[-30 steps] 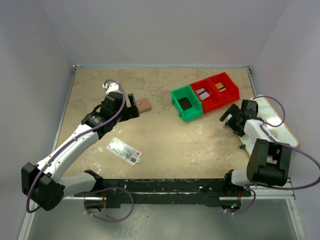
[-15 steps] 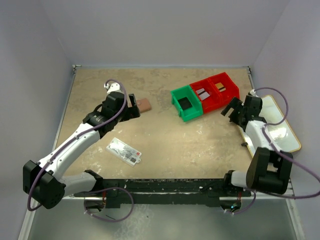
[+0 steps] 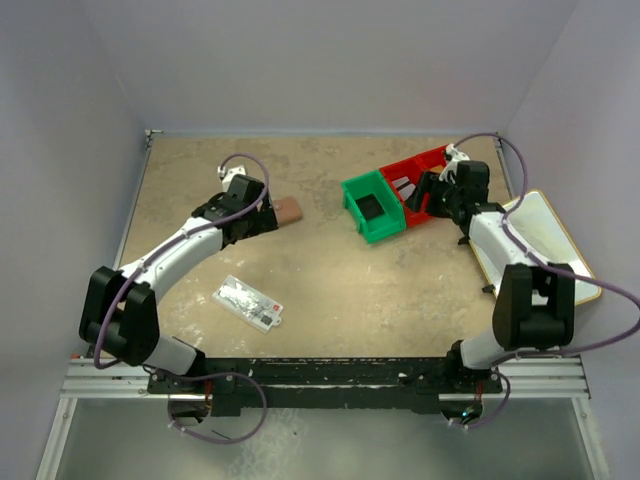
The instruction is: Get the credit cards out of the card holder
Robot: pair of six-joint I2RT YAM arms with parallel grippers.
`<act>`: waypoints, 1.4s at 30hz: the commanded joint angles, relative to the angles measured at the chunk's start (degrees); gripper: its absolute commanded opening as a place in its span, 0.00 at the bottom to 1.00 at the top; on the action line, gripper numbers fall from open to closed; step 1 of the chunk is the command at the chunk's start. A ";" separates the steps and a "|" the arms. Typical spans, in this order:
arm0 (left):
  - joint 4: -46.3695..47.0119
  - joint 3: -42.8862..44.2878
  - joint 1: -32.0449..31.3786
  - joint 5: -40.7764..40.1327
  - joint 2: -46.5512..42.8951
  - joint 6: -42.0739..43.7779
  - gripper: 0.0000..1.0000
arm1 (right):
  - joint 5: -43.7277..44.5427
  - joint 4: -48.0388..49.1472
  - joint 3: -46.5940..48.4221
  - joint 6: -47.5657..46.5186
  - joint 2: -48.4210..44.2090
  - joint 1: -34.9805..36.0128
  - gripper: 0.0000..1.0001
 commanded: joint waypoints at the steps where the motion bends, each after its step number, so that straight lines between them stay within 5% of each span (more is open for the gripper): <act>1: 1.11 2.30 1.41 3.75 0.25 0.10 0.96 | 0.55 -1.68 10.71 -7.64 5.96 2.81 0.70; 10: 6.89 -7.72 -0.37 20.46 -4.95 -6.52 0.93 | 4.58 -5.90 19.39 -11.48 16.31 7.62 0.67; 25: 12.61 -23.05 -9.89 22.95 -12.72 -16.31 0.89 | 8.13 -7.85 24.04 -8.26 23.85 17.82 0.63; 42: 12.14 -35.17 -8.69 6.96 -12.86 -26.83 0.85 | 14.01 -10.11 34.43 -1.26 31.19 28.63 0.61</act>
